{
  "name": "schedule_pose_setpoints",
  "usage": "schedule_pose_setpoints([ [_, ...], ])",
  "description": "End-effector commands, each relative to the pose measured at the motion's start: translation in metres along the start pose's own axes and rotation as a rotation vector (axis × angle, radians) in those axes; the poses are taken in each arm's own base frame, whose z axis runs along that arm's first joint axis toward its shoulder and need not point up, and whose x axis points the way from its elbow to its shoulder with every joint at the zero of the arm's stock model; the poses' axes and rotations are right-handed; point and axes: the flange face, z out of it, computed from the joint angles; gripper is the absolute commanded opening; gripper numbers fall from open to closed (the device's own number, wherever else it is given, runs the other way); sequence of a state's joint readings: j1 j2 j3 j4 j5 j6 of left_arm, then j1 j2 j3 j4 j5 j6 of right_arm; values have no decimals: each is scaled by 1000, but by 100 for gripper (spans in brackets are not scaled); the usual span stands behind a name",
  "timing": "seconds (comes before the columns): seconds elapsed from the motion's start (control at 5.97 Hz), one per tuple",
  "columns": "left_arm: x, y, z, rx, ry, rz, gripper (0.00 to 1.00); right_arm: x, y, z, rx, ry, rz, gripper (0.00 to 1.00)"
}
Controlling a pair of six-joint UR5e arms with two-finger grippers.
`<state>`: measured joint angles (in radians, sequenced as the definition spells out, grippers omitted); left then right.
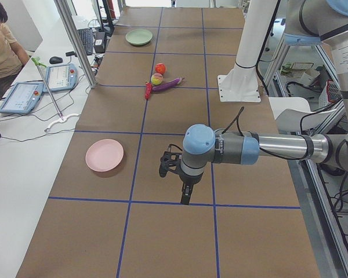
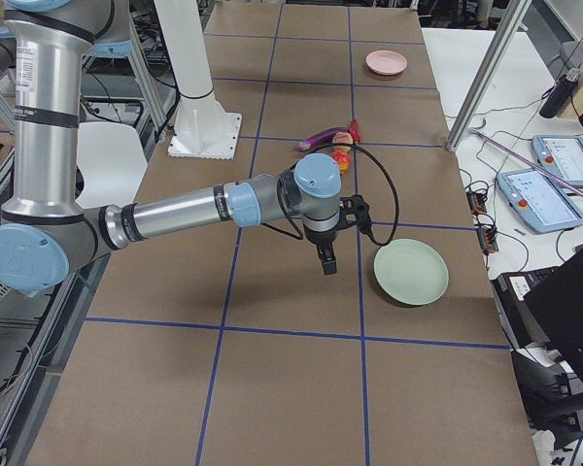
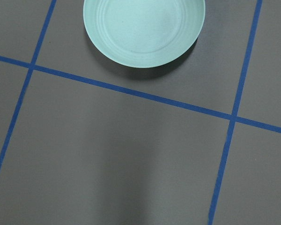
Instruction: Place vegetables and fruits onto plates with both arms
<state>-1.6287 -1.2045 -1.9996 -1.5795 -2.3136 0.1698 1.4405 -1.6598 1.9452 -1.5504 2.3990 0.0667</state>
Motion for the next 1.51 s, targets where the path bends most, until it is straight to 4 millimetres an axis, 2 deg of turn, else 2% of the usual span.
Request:
schedule_pose_setpoints([
  [0.0, 2, -7, -3, 9, 3, 6, 100, -89, -53, 26, 1, -51, 61, 100],
  [0.17, 3, -7, -3, 10, 6, 6, 100, -147, -81, 39, 8, -55, 105, 100],
  [0.34, 3, -6, -2, 10, 7, 6, 100, -198, -90, 65, -9, -41, 84, 100],
  [0.5, 3, -7, -3, 11, 7, 7, 100, -246, -109, 85, -14, -41, 85, 100],
  [0.84, 1, -5, -1, 6, 8, 1, 100, -375, -121, 136, 6, -12, 172, 100],
  [1.01, 0, -2, 1, -1, 9, -5, 100, -431, -132, 163, 26, 9, 203, 100],
  [1.17, 0, -2, 1, -1, 9, -5, 100, -460, -144, 182, 45, 40, 201, 100],
  [1.34, 0, -3, 1, 0, 9, -4, 100, -480, -161, 194, 58, 62, 201, 100],
])
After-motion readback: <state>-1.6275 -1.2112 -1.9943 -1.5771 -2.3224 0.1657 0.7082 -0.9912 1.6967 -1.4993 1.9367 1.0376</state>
